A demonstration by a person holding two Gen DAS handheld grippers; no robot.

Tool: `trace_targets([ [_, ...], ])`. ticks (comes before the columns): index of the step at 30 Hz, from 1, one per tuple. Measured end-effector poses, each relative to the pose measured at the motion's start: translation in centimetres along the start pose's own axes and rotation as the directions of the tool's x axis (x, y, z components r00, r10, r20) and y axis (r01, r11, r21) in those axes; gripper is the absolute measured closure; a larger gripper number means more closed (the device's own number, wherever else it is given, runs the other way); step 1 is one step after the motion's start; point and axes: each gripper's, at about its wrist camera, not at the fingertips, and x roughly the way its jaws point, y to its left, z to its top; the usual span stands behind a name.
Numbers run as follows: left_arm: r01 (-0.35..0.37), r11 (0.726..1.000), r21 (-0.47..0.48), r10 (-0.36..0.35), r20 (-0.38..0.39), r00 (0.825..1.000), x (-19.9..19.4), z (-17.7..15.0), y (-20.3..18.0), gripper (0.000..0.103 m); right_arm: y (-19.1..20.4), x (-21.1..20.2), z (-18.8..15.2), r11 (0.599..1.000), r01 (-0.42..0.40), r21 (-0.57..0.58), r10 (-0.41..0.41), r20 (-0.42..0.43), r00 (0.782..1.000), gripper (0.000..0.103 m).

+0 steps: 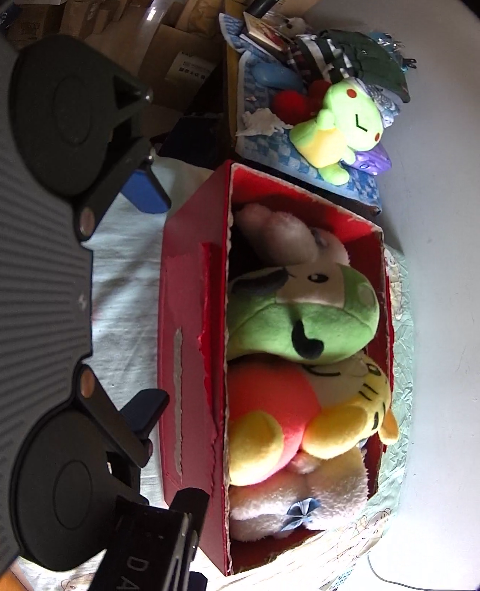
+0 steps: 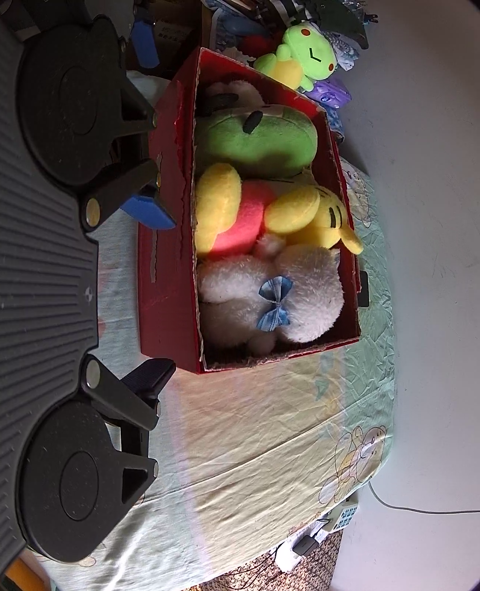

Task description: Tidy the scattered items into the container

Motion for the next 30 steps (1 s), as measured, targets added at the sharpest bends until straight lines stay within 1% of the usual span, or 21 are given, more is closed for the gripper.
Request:
trace_targets([
  [8,0.026,0.999,0.046,-0.026,0.001,1.000,0.8,0.4,1.3,0.002,1.4,0.8,0.1,0.999,0.019,0.035,-0.019,-0.005,1.000,0.024],
  [13,0.045,0.998,0.044,-0.045,-0.004,0.999,1.1,0.5,2.2,0.002,2.3,0.7,0.0,0.999,0.027,0.024,-0.027,0.003,1.000,0.025],
  [19,0.052,0.998,0.017,-0.052,-0.010,0.999,0.6,0.8,3.1,0.002,2.7,0.2,0.7,1.000,-0.015,0.003,0.015,-0.006,1.000,0.025],
  [22,0.048,0.999,-0.016,-0.049,-0.011,0.999,-0.1,1.1,3.4,0.002,3.0,-0.4,1.4,0.999,-0.045,-0.020,0.045,-0.004,0.999,0.025],
  [24,0.054,0.998,-0.028,-0.055,-0.007,0.998,-0.7,1.5,3.6,0.002,3.1,-0.9,1.9,0.998,-0.058,-0.033,0.058,0.011,0.998,0.025],
  [27,0.041,0.999,-0.031,-0.041,0.013,0.999,-1.5,2.0,3.4,0.000,3.0,-1.5,2.5,0.997,-0.075,-0.037,0.076,0.030,0.997,0.025],
  [30,0.042,0.999,-0.033,-0.042,0.019,0.999,-1.8,2.5,3.4,0.000,2.7,-1.8,3.0,0.997,-0.071,-0.044,0.073,0.048,0.996,0.025],
])
